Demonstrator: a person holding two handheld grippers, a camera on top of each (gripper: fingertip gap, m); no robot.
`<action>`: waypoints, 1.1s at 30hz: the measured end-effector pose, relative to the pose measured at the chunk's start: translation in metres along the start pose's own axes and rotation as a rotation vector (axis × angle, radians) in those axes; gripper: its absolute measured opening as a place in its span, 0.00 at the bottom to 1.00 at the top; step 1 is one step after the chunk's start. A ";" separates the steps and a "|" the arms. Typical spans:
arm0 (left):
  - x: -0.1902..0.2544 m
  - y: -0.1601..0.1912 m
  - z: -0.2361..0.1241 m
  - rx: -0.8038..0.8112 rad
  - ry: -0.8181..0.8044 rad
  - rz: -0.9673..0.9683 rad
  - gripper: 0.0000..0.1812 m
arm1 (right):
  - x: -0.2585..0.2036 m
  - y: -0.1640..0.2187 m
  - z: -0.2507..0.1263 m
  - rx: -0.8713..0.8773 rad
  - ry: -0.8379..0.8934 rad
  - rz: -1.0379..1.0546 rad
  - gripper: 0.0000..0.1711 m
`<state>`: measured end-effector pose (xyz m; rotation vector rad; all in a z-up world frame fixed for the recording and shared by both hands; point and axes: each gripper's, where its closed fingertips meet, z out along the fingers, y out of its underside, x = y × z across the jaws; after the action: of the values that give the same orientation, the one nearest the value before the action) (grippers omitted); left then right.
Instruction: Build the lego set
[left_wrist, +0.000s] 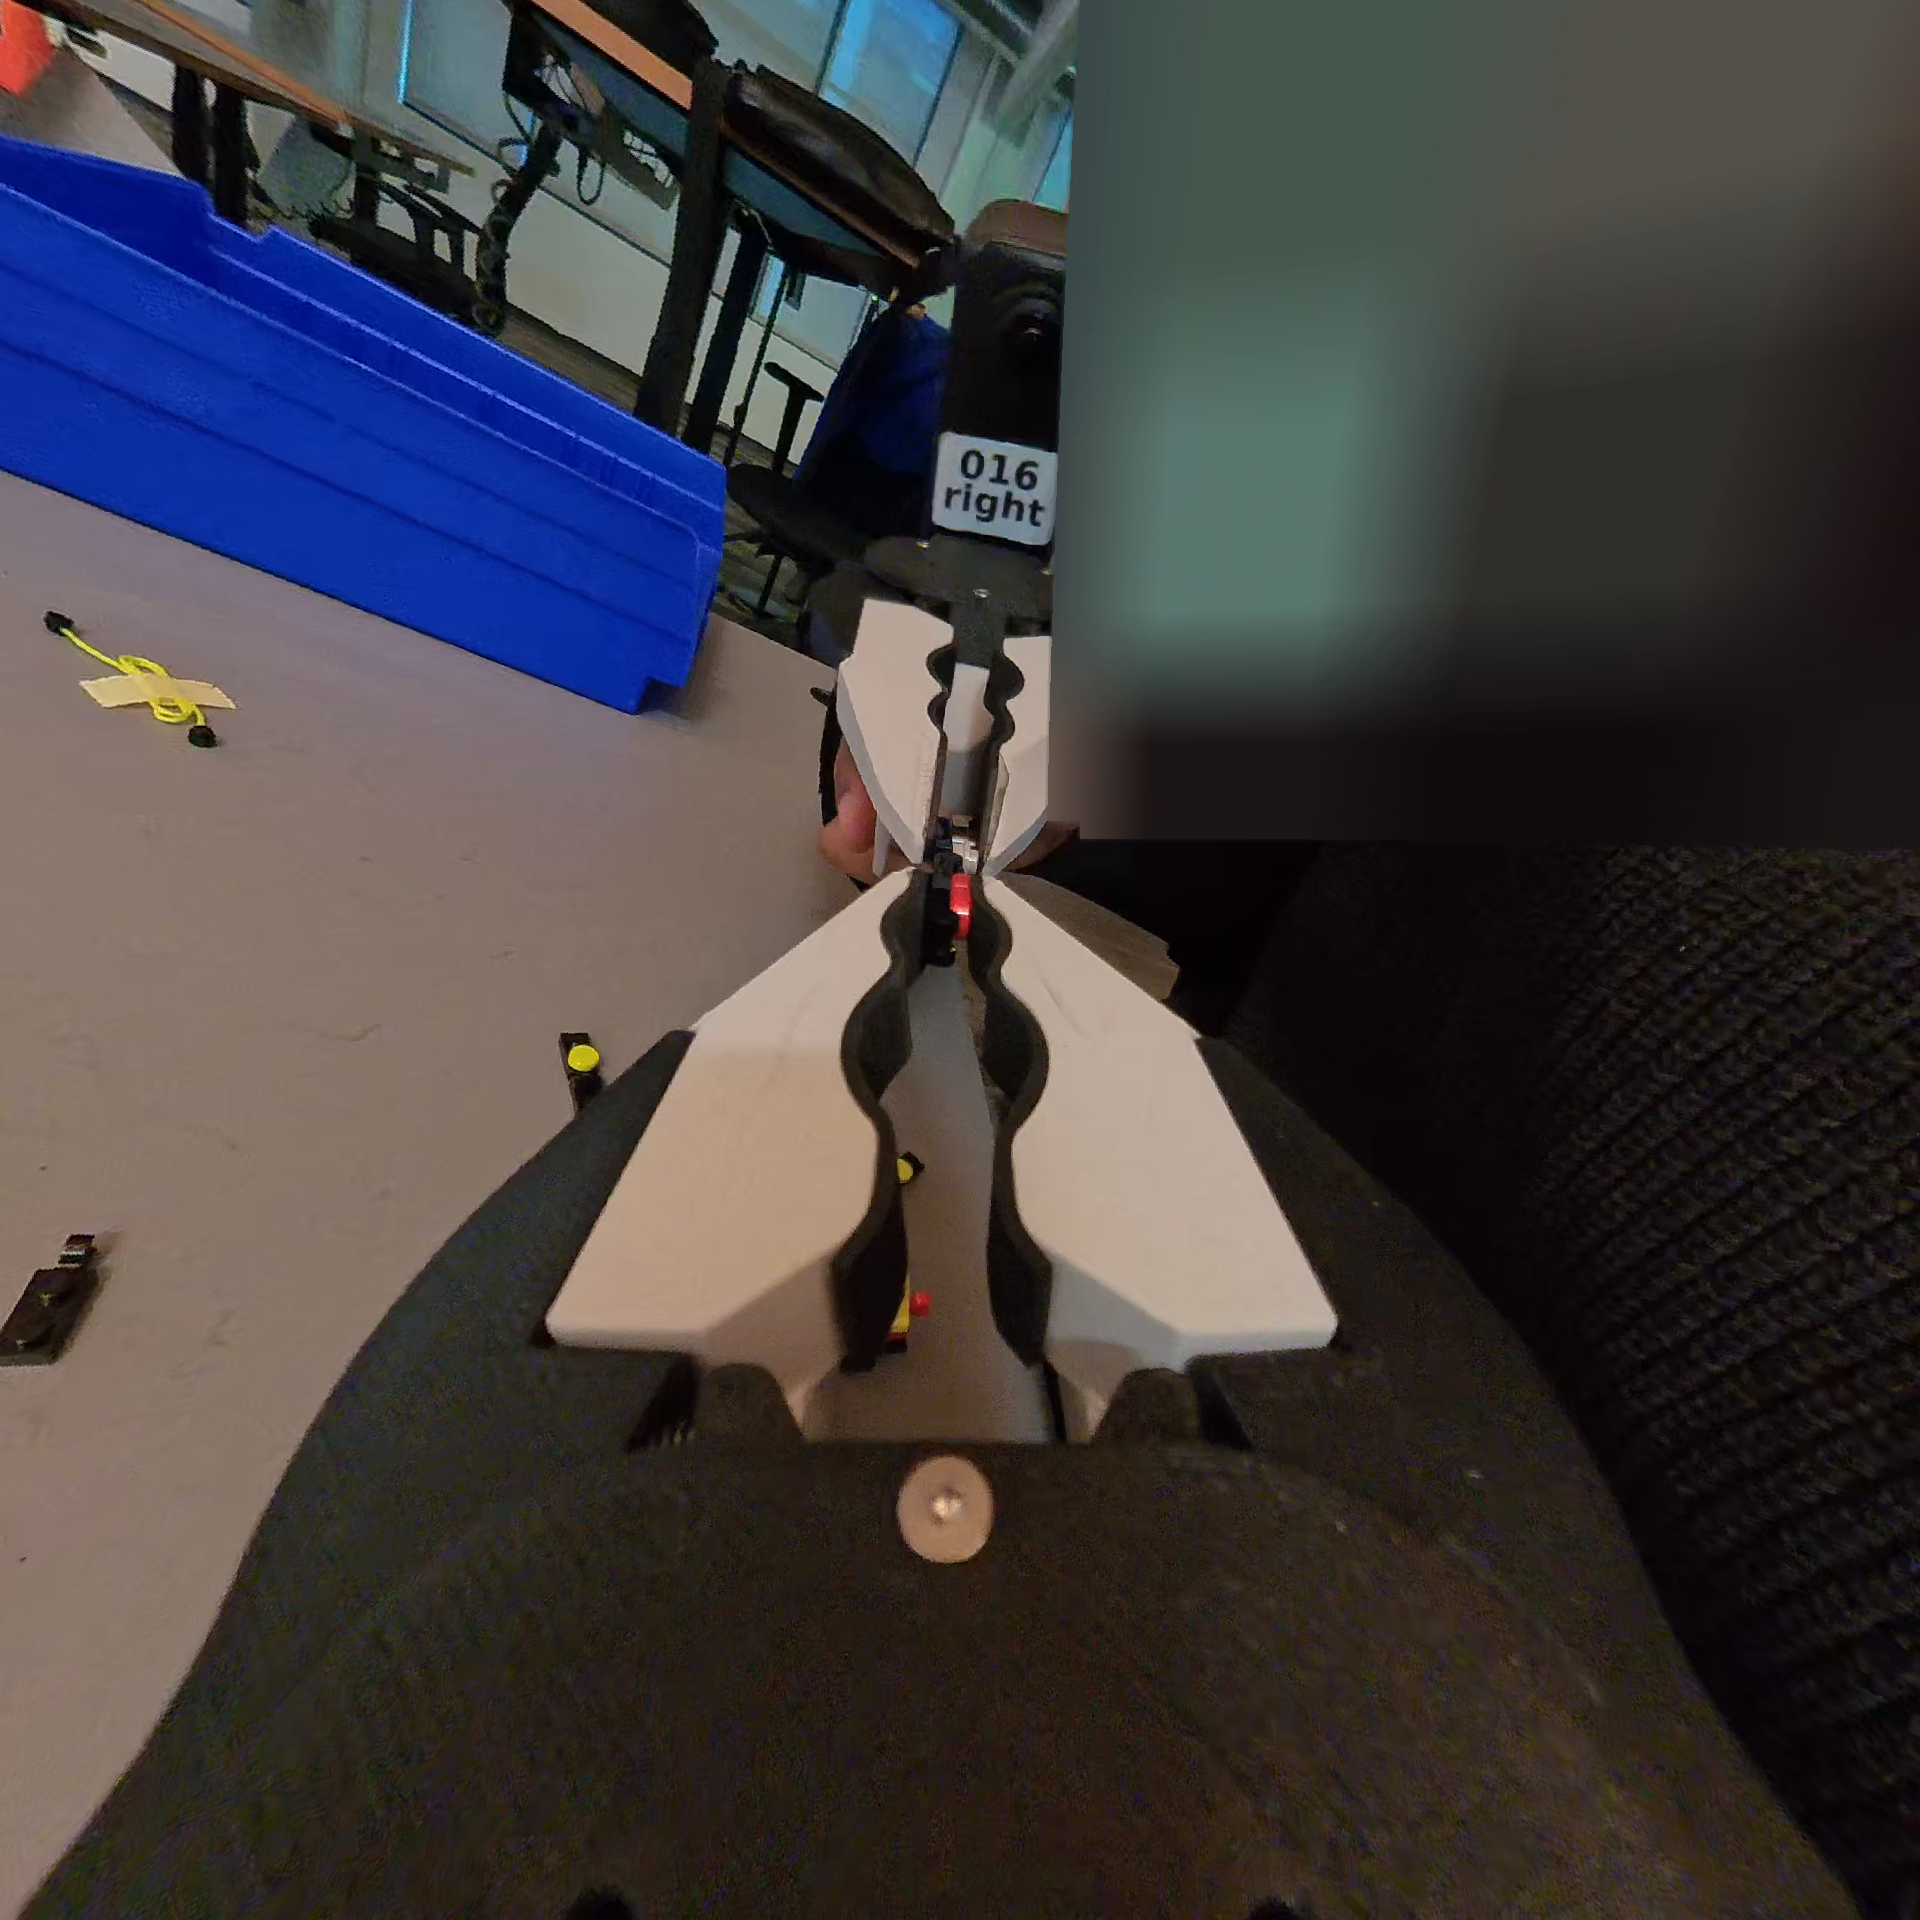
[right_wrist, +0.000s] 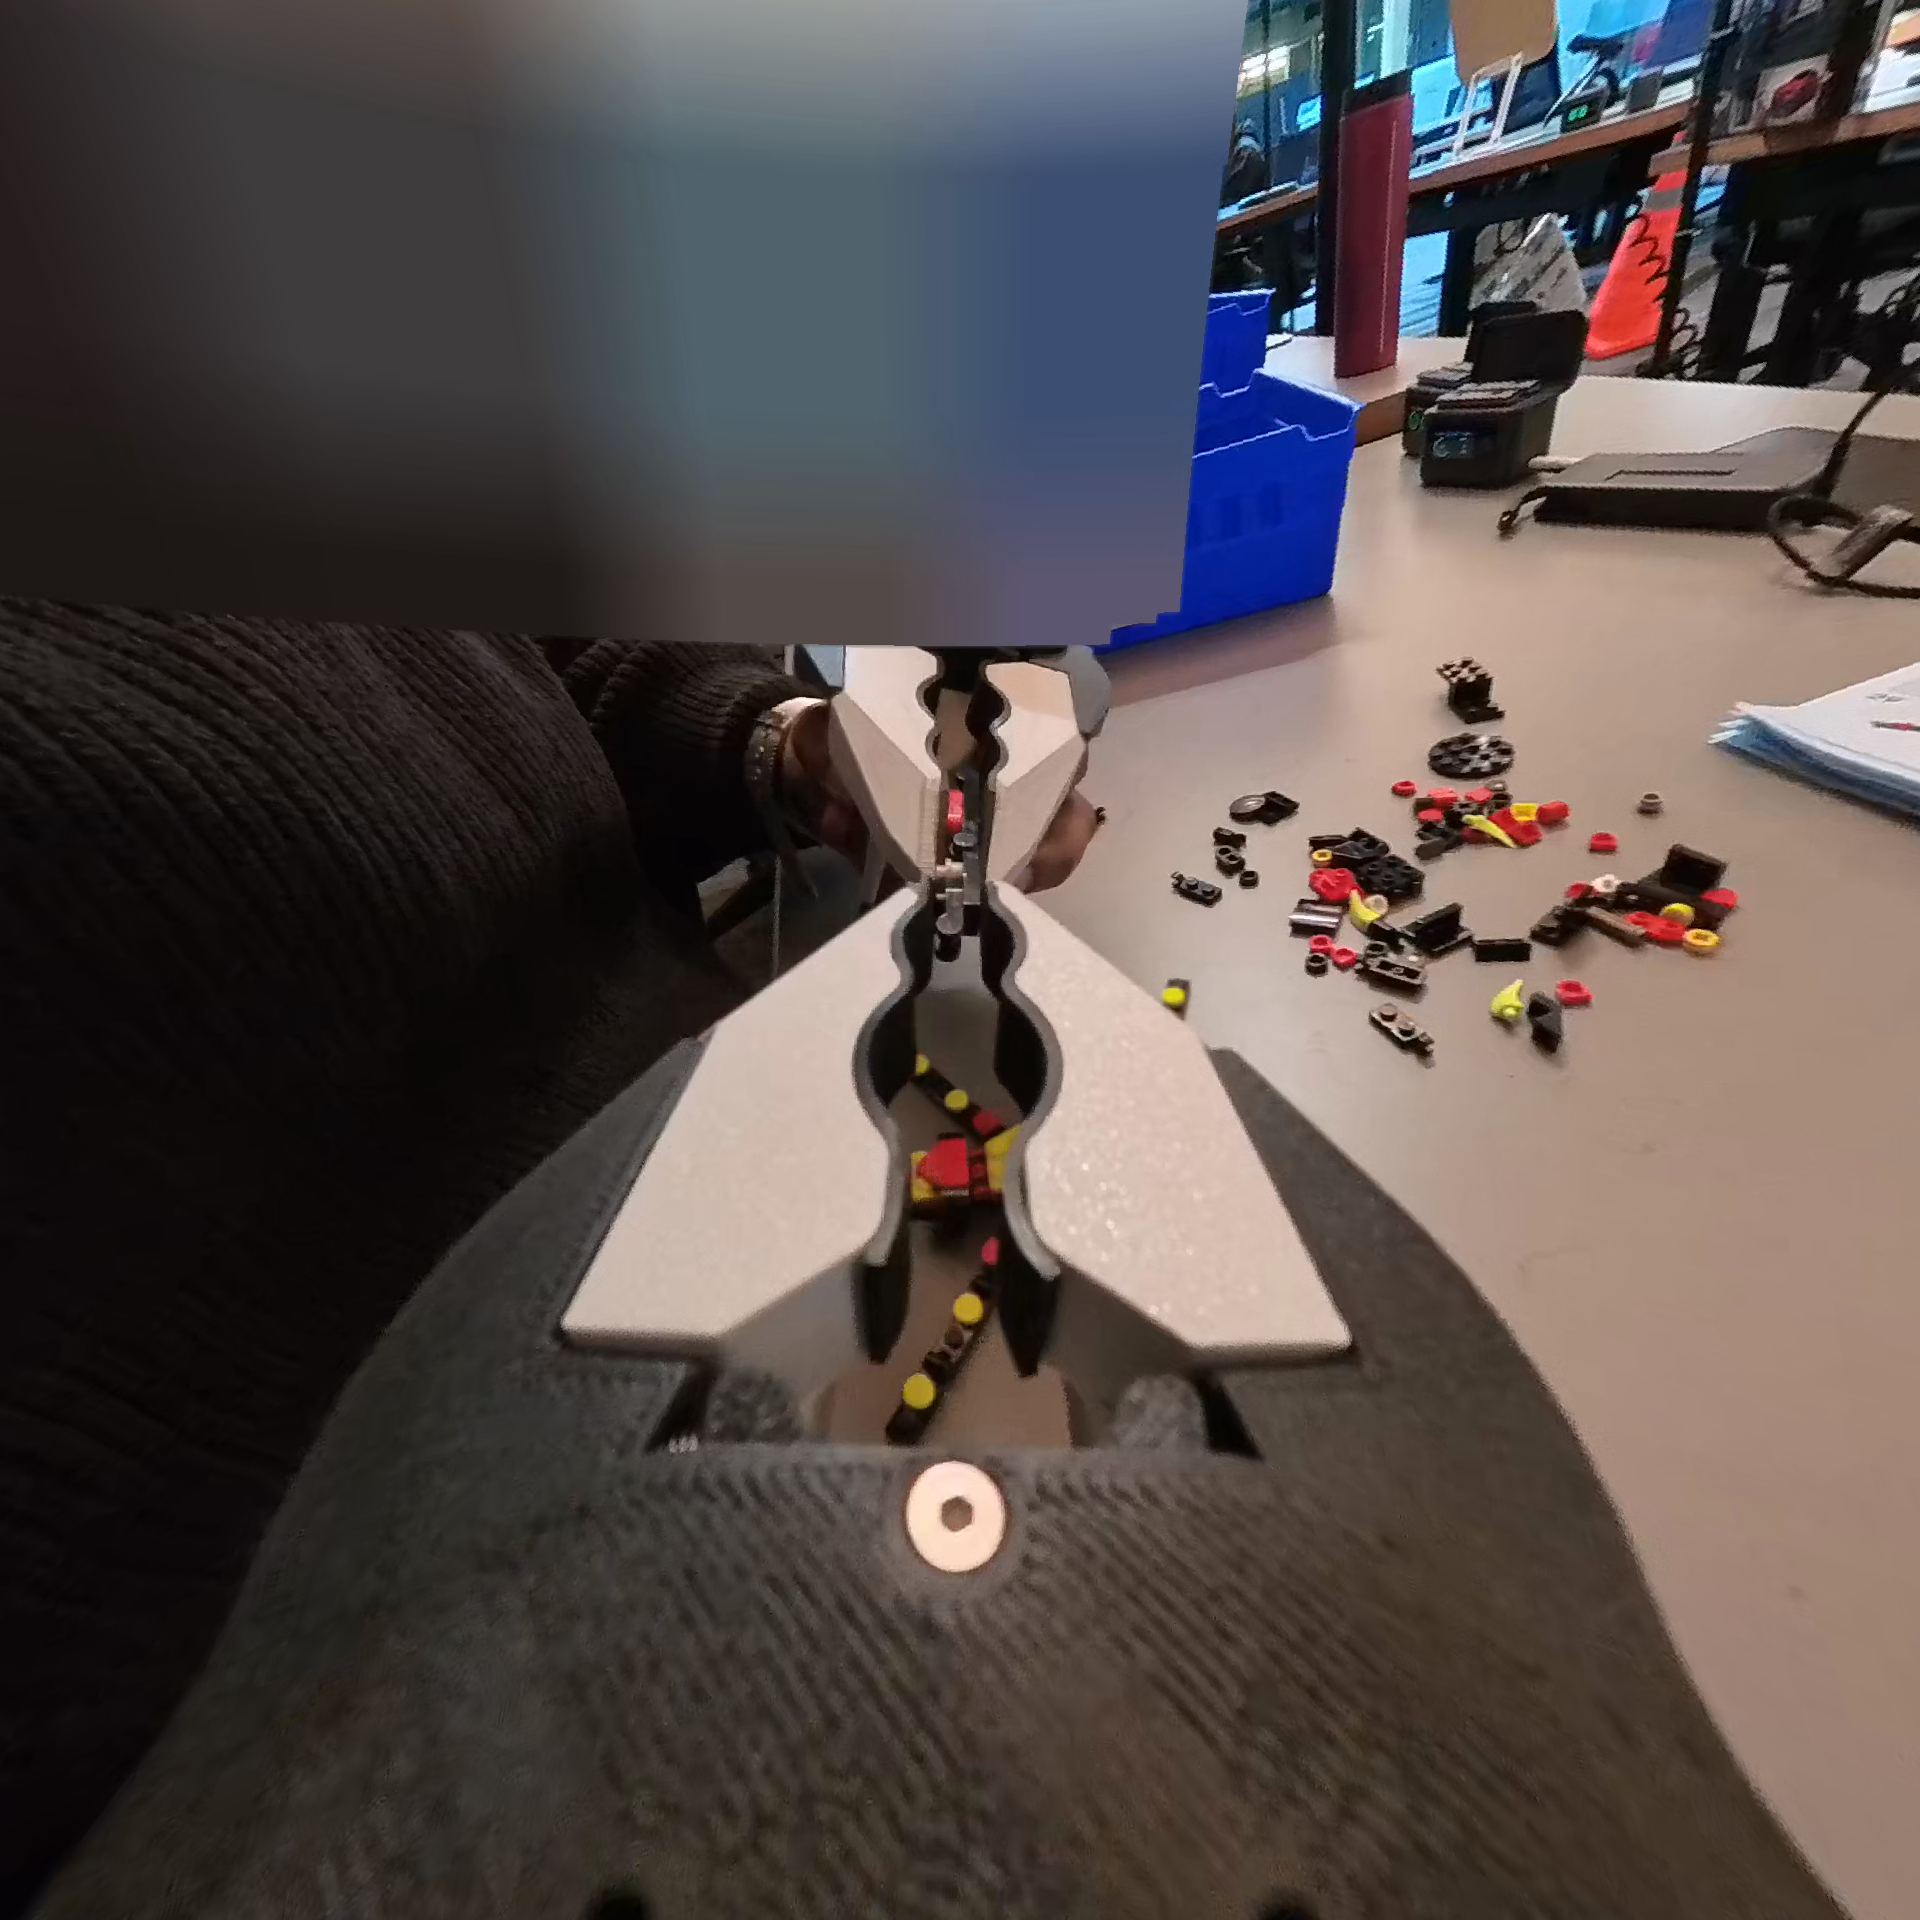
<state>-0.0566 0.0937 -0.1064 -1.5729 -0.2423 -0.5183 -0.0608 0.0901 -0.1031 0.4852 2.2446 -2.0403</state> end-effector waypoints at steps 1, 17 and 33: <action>-0.001 0.000 0.000 0.002 0.000 -0.013 0.02 | 0.002 0.000 0.000 0.002 0.015 -0.020 0.04; -0.036 0.023 -0.007 0.017 0.052 -0.708 0.02 | 0.026 0.035 -0.004 -0.306 0.310 -0.701 0.15; -0.029 0.028 -0.002 -0.022 0.069 -0.698 0.02 | 0.026 0.040 0.001 -0.324 0.302 -0.672 0.04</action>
<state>-0.0693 0.0942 -0.1445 -1.4645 -0.7450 -1.1133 -0.0744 0.0966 -0.1485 -0.0047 3.1853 -1.8489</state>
